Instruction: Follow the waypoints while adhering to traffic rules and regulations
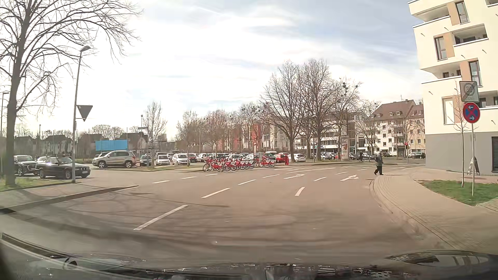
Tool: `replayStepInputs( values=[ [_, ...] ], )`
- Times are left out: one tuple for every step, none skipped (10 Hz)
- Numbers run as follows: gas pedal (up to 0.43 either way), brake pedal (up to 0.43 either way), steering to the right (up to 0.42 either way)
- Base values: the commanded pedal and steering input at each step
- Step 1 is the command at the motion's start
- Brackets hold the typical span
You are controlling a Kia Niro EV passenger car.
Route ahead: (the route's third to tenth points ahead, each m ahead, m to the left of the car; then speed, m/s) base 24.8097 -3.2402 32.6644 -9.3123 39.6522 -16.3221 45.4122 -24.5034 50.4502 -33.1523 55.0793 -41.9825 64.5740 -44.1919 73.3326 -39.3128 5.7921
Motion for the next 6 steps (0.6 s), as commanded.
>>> replayStepInputs(
  values=[
    [0.028,0.000,0.046],
    [0.028,0.000,0.038],
    [0.028,0.000,0.027],
    [0.028,0.000,0.020],
    [0.039,0.000,0.017],
    [0.039,0.000,0.016]
  ],
)
